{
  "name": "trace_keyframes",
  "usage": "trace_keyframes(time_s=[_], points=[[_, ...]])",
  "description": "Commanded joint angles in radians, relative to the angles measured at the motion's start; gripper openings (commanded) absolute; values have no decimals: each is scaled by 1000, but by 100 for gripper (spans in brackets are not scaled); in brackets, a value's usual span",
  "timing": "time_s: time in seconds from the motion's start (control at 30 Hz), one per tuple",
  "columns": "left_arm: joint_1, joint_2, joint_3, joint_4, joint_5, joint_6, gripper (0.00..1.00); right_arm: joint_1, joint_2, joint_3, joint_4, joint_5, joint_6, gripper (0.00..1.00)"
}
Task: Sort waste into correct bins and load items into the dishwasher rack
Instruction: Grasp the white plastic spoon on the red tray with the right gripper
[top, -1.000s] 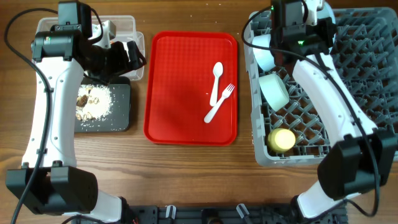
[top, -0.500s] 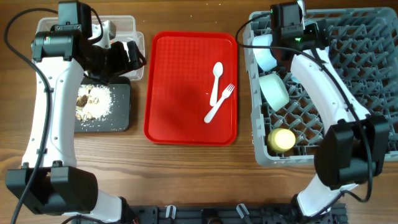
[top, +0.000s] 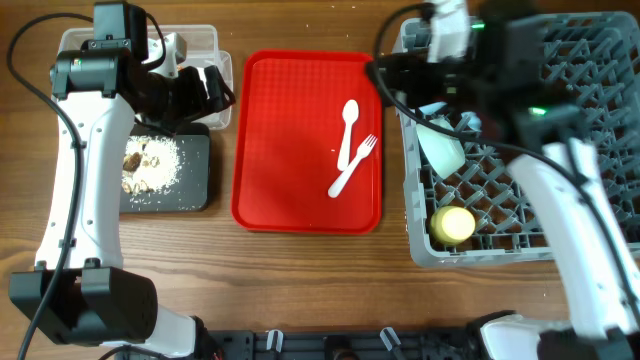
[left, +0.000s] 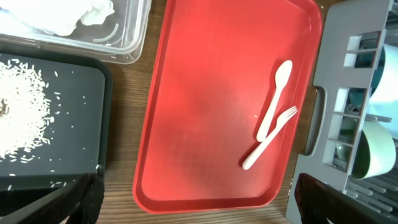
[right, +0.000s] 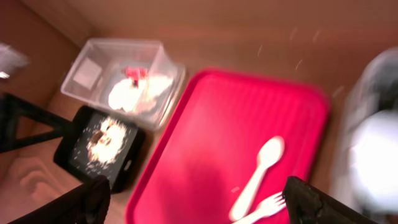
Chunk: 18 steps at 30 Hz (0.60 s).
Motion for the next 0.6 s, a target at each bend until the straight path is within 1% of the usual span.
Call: trace_keyframes(time_s=[0.0, 0.1, 0.17, 0.27, 0.3, 0.33, 0.5, 0.57], points=[[-1, -1, 8, 0, 1, 2, 100, 136, 160, -28, -16, 278, 289, 87], [-1, -1, 8, 0, 1, 2, 100, 198, 310, -28, -9, 375, 326, 86], [-1, -1, 8, 0, 1, 2, 100, 206, 412, -28, 0, 375, 342, 85], [-1, -1, 8, 0, 1, 2, 100, 206, 550, -28, 37, 375, 351, 81], [-1, -1, 8, 0, 1, 2, 100, 206, 591, -28, 64, 380, 352, 78], [-1, -1, 8, 0, 1, 2, 100, 206, 612, -28, 77, 385, 352, 75], [-1, -1, 8, 0, 1, 2, 100, 206, 667, -28, 119, 402, 356, 67], [-1, -1, 8, 0, 1, 2, 100, 206, 681, -28, 141, 402, 356, 61]])
